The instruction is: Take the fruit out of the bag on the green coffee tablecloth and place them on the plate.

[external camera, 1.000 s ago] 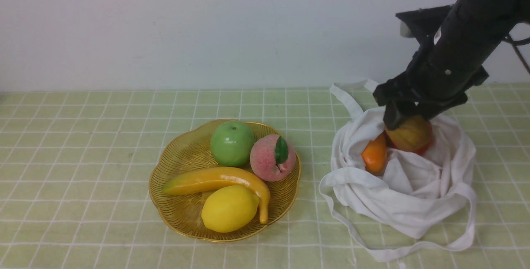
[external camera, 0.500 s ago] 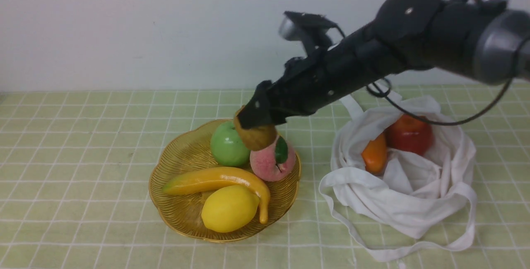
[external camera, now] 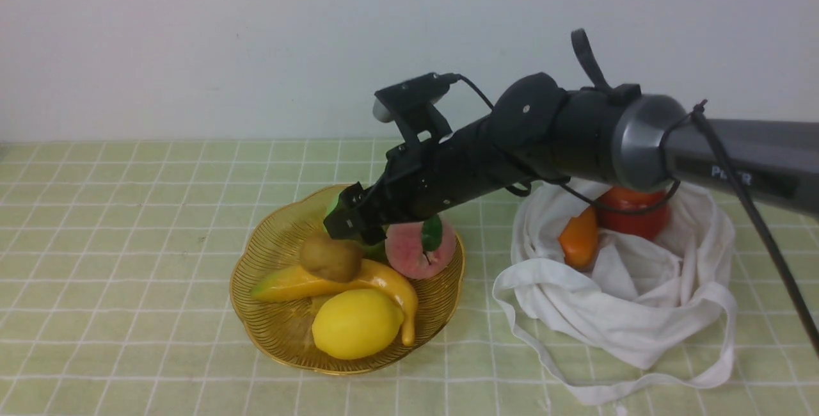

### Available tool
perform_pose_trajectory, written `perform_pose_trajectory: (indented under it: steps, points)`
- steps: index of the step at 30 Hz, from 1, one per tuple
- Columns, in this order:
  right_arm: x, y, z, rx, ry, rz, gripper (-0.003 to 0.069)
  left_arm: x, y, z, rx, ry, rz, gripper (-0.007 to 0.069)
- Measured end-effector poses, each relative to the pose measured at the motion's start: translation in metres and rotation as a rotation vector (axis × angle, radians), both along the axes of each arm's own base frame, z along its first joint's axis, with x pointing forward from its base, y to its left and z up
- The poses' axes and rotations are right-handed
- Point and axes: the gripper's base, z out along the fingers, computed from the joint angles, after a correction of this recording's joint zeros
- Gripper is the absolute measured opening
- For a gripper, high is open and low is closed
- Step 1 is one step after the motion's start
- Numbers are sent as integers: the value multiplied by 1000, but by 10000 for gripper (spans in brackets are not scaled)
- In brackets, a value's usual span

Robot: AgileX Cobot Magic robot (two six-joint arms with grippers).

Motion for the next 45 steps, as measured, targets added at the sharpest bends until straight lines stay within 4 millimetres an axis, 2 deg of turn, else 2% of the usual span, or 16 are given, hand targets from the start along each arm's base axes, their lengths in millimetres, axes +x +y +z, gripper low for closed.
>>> perform_pose_trajectory:
  steps: [4, 9, 15, 20, 23, 24, 26, 27, 29, 33, 36, 37, 39, 43, 44, 45]
  points:
    - [-3, -2, 8, -23, -26, 30, 691, 0, 0, 0, 0, 0, 0, -8]
    - [-19, -12, 46, -82, -88, 117, 665, 0, 0, 0, 0, 0, 0, -8]
    - [-54, -43, 119, -166, -152, 121, 496, 0, 0, 0, 0, 0, 0, -8]
    - [-104, -89, 187, -250, -190, 40, 232, 0, 0, 0, 0, 0, 0, -8]
    - [-127, -111, 208, -298, -176, -19, 120, 0, 0, 0, 0, 0, 0, -8]
    - [-129, -113, 209, -296, -170, -24, 111, 0, 0, 0, 0, 0, 0, -8]
    - [-150, -133, 225, -318, -155, -103, 26, 0, 0, 0, 0, 0, 0, -8]
    - [-151, -135, 227, -321, -159, -112, 22, 0, 0, 0, 0, 0, 0, -8]
    - [-171, -155, 240, -311, -190, -198, -6, 0, 0, 0, 0, 0, 0, -8]
    - [-201, -182, 243, -301, -216, -277, -13, 0, 0, 0, 0, 0, 0, -8]
    - [-239, -215, 231, -283, -221, -394, -14, 0, 0, 0, 0, 0, 0, -8]
    - [-239, -215, 231, -286, -224, -396, -14, 0, 0, 0, 0, 0, 0, -8]
    - [-266, -239, 209, -261, -244, -485, -14, 0, 0, 0, 0, 0, 0, -8]
    - [-286, -256, 174, -151, -364, -549, -14, 0, 0, 0, 0, 0, 0, -8]
    - [-290, -258, 156, -92, -421, -548, -14, 0, 0, 0, 0, 0, 0, -8]
    - [-290, -257, 154, -84, -429, -546, -14, 0, 0, 0, 0, 0, 0, -8]
